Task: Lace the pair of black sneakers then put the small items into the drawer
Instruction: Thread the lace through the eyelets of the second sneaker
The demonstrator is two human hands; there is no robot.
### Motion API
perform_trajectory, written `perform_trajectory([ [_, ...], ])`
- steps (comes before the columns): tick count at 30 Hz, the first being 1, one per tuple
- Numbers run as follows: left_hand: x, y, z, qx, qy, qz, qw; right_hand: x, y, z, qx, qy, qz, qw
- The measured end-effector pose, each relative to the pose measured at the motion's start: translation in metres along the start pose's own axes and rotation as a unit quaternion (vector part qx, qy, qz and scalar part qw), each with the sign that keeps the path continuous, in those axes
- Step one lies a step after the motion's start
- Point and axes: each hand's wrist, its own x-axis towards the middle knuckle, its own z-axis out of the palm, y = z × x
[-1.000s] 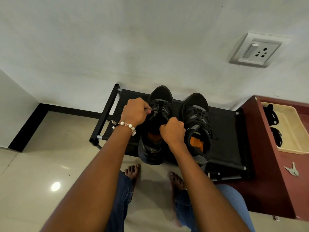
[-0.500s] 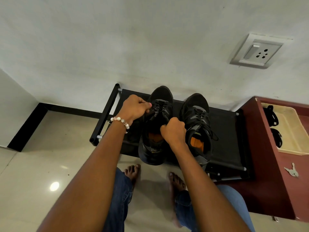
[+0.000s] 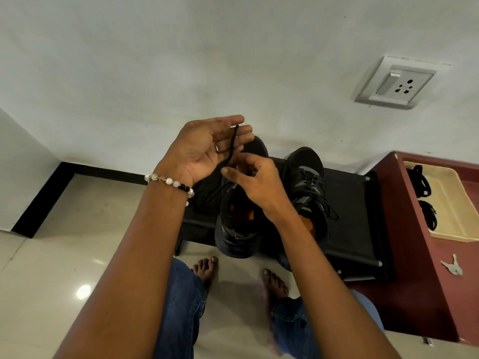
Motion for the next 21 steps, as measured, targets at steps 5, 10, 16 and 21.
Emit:
perform_trajectory([
  [5, 0.008, 0.001, -0.008, -0.147, 0.018, 0.006, 0.989, -0.006, -0.010, -0.017, 0.117, -0.088, 0.018, 0.989],
  [10, 0.023, -0.011, -0.038, -0.234, 0.115, -0.003, 0.965, -0.004, -0.007, -0.069, 0.232, -0.066, 0.064, 0.968],
  [16, 0.042, -0.029, -0.050, -0.125, 0.202, -0.024, 0.971, -0.001, 0.007, -0.106, 0.162, 0.105, 0.086, 0.977],
  [21, 0.040, -0.044, -0.042, 0.443, 0.210, 0.079, 0.868, 0.005, 0.005, -0.081, 0.032, 0.080, 0.075, 0.993],
])
